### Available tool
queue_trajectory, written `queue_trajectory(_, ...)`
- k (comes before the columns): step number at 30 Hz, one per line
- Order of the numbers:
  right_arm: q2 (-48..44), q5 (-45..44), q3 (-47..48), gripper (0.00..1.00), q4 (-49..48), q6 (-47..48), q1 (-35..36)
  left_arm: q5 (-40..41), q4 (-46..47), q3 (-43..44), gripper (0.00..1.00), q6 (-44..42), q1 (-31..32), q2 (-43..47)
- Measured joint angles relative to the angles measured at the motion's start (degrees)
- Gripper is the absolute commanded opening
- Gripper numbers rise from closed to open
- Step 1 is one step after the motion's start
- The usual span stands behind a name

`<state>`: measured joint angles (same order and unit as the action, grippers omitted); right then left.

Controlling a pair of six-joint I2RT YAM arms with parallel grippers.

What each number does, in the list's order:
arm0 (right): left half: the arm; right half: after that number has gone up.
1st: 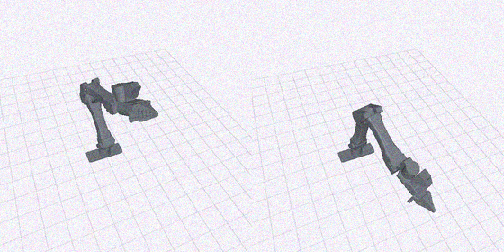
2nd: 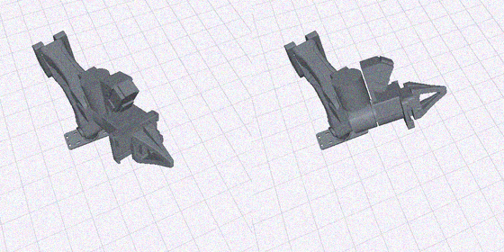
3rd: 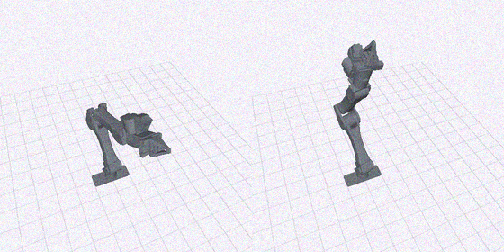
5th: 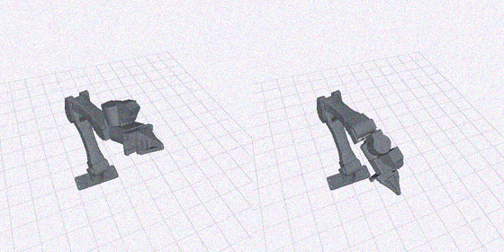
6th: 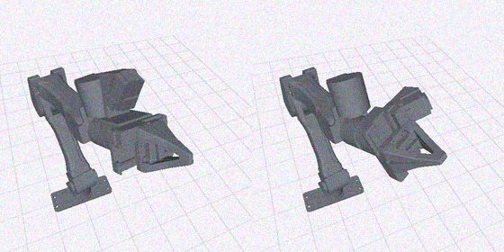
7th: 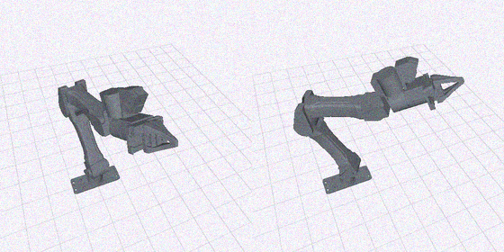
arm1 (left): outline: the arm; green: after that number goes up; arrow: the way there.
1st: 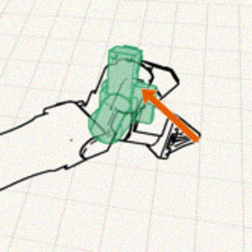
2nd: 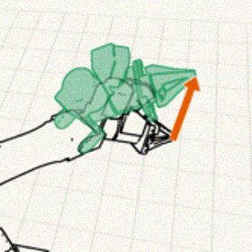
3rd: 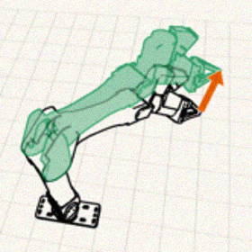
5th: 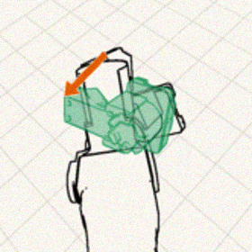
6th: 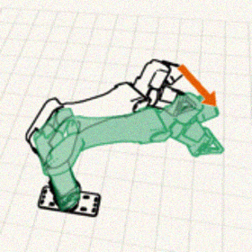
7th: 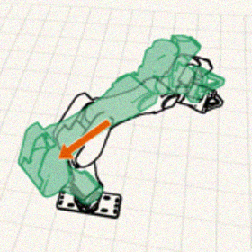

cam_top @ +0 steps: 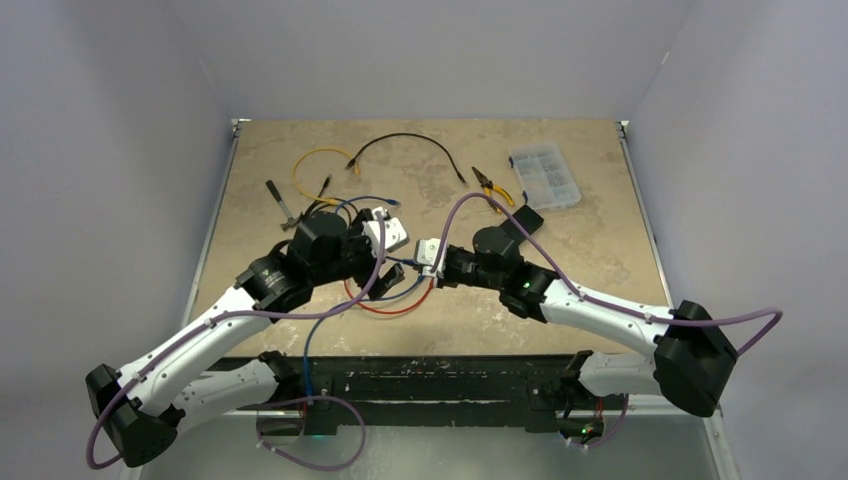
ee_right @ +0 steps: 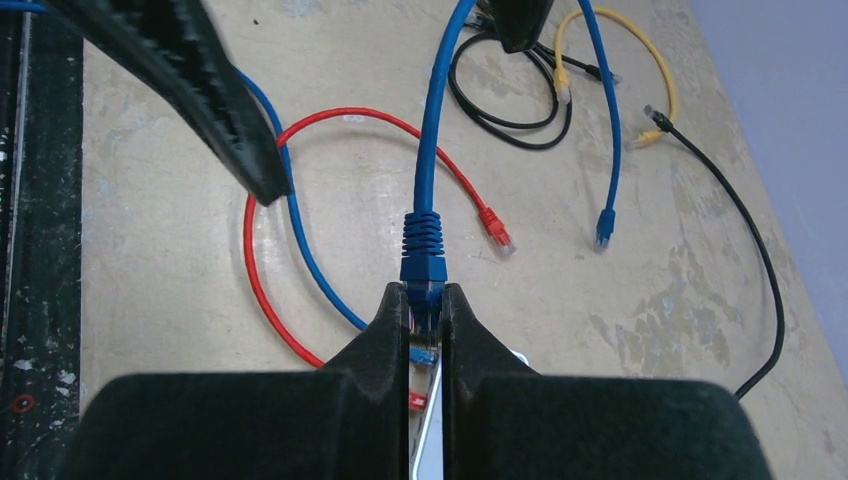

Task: Insert the plug into the switch port
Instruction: Pick up the connector from the center of the board.

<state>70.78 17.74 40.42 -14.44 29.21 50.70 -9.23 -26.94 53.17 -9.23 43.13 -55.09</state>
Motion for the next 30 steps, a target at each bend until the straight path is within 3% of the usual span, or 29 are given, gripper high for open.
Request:
queue_trajectory(7,-1.1,2.2,0.0,0.0,0.3,0.0,0.0,-2.3,2.3,-7.8,0.6,-14.0,0.0,5.6)
queue_trajectory(16,-1.4,4.8,0.0,0.0,0.3,0.0,0.0,-1.0,8.5,-11.2,0.56,-22.8,0.5,8.4)
queue_trajectory(25,-1.4,6.6,0.0,0.0,0.3,-0.7,0.0,-1.0,11.1,-12.1,0.49,-25.9,3.6,6.9)
queue_trajectory(28,-1.5,7.6,0.0,0.0,0.3,-1.3,0.0,-0.7,11.3,-12.6,0.39,-26.1,5.0,6.5)
queue_trajectory(30,-1.5,8.0,0.0,0.0,0.3,-1.7,0.0,-0.1,11.3,-12.8,0.24,-26.4,6.1,5.9)
